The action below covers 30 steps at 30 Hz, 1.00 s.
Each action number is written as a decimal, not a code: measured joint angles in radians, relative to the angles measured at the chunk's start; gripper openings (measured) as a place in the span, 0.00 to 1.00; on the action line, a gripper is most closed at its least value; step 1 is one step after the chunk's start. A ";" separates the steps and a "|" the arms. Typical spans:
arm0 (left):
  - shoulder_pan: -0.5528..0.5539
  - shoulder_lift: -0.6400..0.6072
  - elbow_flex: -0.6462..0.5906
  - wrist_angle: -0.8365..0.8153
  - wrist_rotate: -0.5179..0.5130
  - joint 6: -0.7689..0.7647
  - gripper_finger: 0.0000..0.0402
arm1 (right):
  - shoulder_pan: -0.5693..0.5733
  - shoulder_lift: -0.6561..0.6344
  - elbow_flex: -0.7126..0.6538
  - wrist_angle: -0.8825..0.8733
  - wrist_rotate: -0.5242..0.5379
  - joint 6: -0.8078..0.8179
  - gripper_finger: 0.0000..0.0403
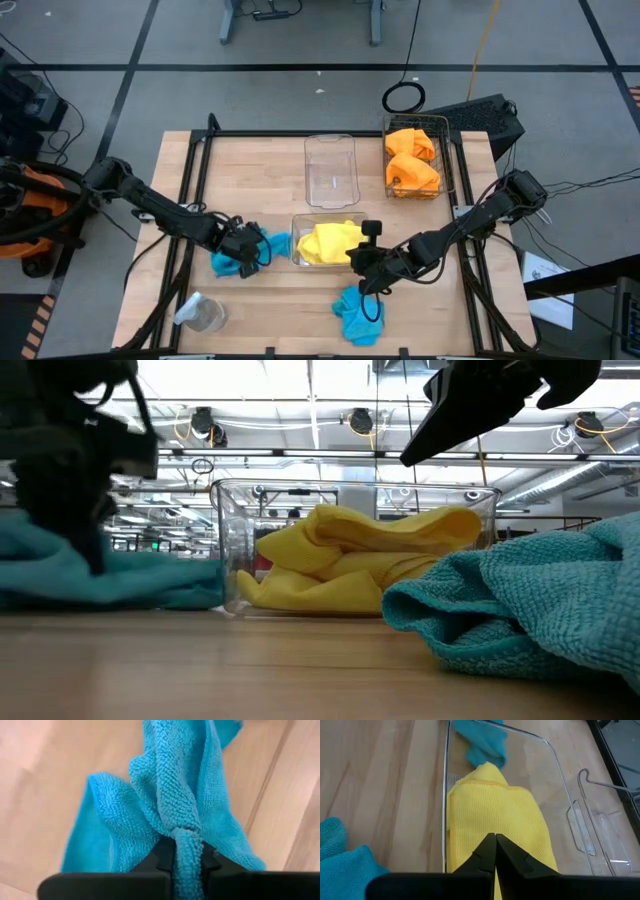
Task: Sort microfiber towel by color & place in baskets
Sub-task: Put the top blue microfiber towel into the top transparent bin
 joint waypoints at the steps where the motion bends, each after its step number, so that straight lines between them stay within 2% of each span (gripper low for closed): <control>1: 0.000 -0.016 0.005 -0.001 -0.025 0.003 0.07 | 0.000 0.000 0.000 0.000 0.000 -0.001 0.00; 8: 0.000 -0.160 0.088 -0.006 -0.234 0.106 0.05 | -0.001 0.000 0.000 0.001 0.001 -0.018 0.00; 13: 0.000 -0.252 0.152 0.008 -0.458 0.234 0.05 | -0.004 0.000 0.000 0.015 0.007 -0.031 0.00; 17: 0.000 -0.299 0.163 0.120 -0.579 0.367 0.05 | -0.008 0.000 0.000 0.022 0.044 -0.038 0.00; 21: 0.000 -0.302 0.164 0.310 -0.592 0.551 0.05 | -0.016 0.000 0.000 0.097 0.094 -0.090 0.00; 24: 0.000 -0.286 0.164 0.441 -0.566 0.676 0.05 | -0.019 0.001 0.000 0.235 0.187 -0.142 0.00; 27: 0.000 -0.255 0.164 0.536 -0.509 0.772 0.05 | -0.022 0.001 0.000 0.356 0.181 -0.217 0.03; 30: 0.000 -0.211 0.164 0.612 -0.451 0.838 0.05 | -0.020 0.001 0.000 0.459 0.175 -0.299 0.11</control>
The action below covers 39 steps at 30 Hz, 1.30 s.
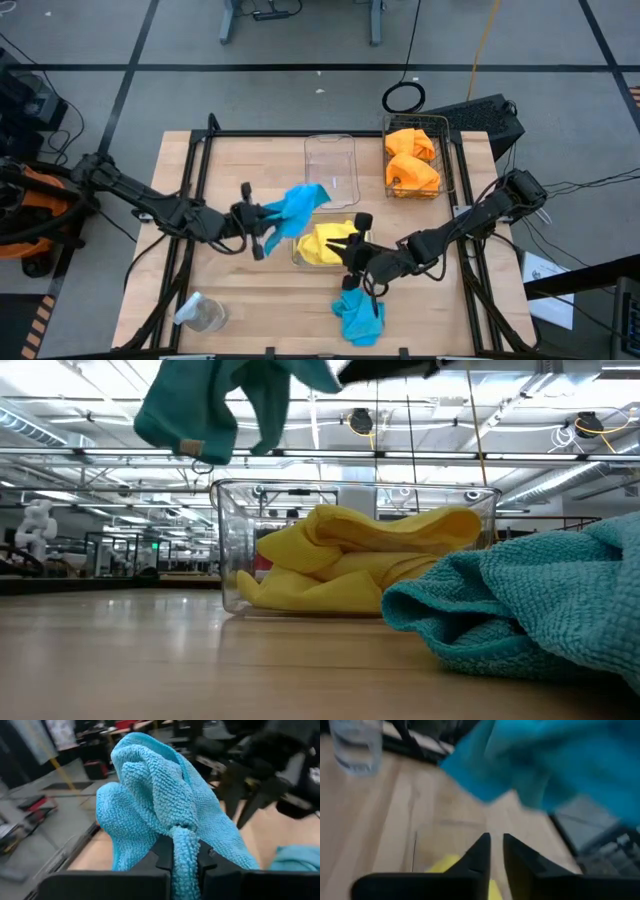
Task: Sort microfiber towel by color & place in baskets
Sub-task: Put the top blue microfiber towel into the top transparent bin
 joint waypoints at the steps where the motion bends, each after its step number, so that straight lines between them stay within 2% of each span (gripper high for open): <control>1: 0.000 0.018 0.000 0.020 0.018 0.013 0.05 | 0.000 0.000 0.000 0.031 0.000 -0.032 0.14; 6: 0.000 0.103 0.000 0.171 0.120 0.098 0.05 | -0.015 0.000 0.000 0.204 -0.009 -0.183 0.33; 10: 0.000 0.129 0.000 0.269 0.178 0.138 0.05 | -0.035 0.000 0.000 0.295 -0.092 -0.304 0.51; 16: 0.000 0.129 -0.001 0.291 0.224 0.140 0.05 | -0.077 0.001 0.000 0.336 -0.217 -0.320 0.75; 20: 0.002 0.136 0.000 0.322 0.228 0.163 0.05 | -0.118 0.024 0.000 0.392 -0.325 -0.288 0.85; 25: 0.003 0.172 -0.001 0.359 0.230 0.211 0.05 | -0.167 0.061 0.000 0.462 -0.343 -0.224 0.87; 30: 0.002 0.173 -0.001 0.360 0.229 0.219 0.05 | -0.170 0.068 0.000 0.365 -0.329 -0.188 0.80; 35: 0.002 0.140 -0.001 0.323 0.225 0.217 0.05 | -0.101 0.037 0.000 0.231 -0.197 -0.165 0.78; 39: 0.001 0.125 -0.002 0.290 0.198 0.211 0.05 | -0.024 0.029 0.001 0.219 -0.092 -0.213 0.78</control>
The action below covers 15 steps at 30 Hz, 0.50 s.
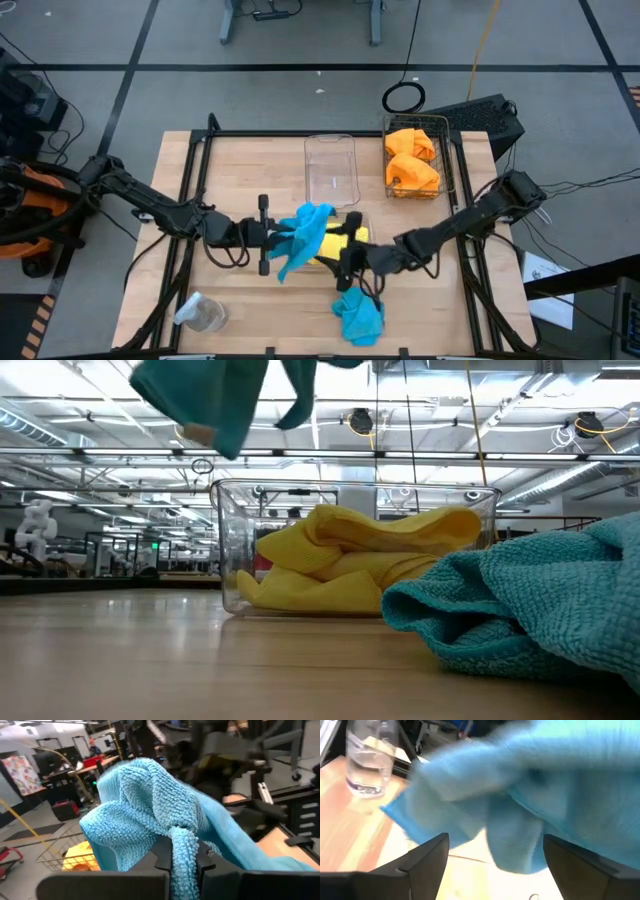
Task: Sort microfiber towel by color & place in baskets
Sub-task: Put the top blue microfiber towel into the top transparent bin
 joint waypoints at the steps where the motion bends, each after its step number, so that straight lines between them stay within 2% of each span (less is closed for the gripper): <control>1: 0.000 0.000 0.000 0.002 -0.012 -0.002 0.05 | 0.019 0.000 0.000 0.014 0.016 -0.029 0.78; 8: 0.003 0.008 0.000 0.032 -0.013 -0.029 0.05 | 0.082 0.011 0.000 0.230 0.023 -0.339 0.77; 11: 0.003 0.017 0.000 0.052 0.025 -0.029 0.05 | 0.066 0.029 0.000 0.355 0.023 -0.453 0.78; 15: 0.006 0.038 0.000 0.081 0.061 -0.029 0.05 | 0.014 0.044 0.000 0.416 0.015 -0.497 0.81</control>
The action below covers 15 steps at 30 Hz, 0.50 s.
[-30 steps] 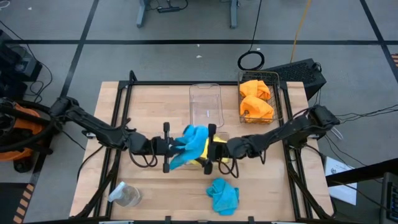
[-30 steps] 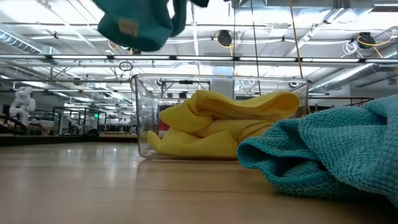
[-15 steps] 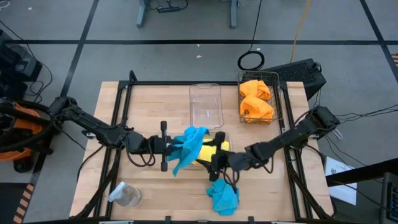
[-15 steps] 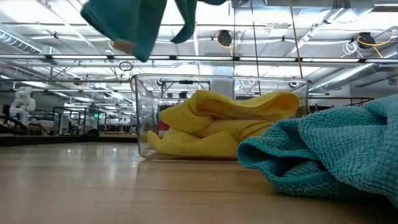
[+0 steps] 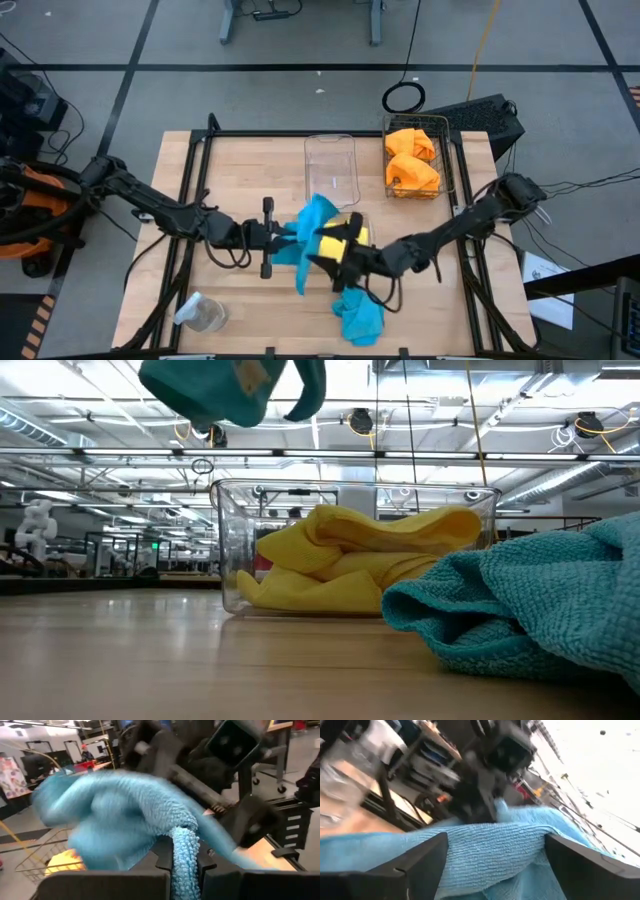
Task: Sort microfiber towel by color & place in baskets
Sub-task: Put the top blue microfiber towel into the top transparent bin
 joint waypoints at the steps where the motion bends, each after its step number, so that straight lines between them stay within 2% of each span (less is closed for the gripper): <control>1: 0.002 0.004 0.000 0.007 0.007 0.002 0.05 | -0.014 0.004 0.000 -0.003 -0.001 0.002 0.81; 3: 0.009 0.009 0.000 0.013 0.030 0.008 0.05 | -0.045 0.005 0.000 -0.030 -0.027 0.038 0.82; 6: 0.023 0.017 0.000 0.011 0.070 0.009 0.05 | -0.094 0.004 0.000 -0.079 -0.146 0.167 0.82; 9: 0.034 0.020 0.000 0.007 0.089 0.008 0.05 | -0.127 0.004 0.000 -0.115 -0.219 0.297 0.80; 12: 0.039 0.020 0.000 0.005 0.093 0.008 0.06 | -0.143 0.003 0.000 -0.139 -0.242 0.383 0.74; 15: 0.040 0.021 0.000 -0.004 0.095 0.007 0.11 | -0.145 0.003 0.000 -0.165 -0.239 0.413 0.63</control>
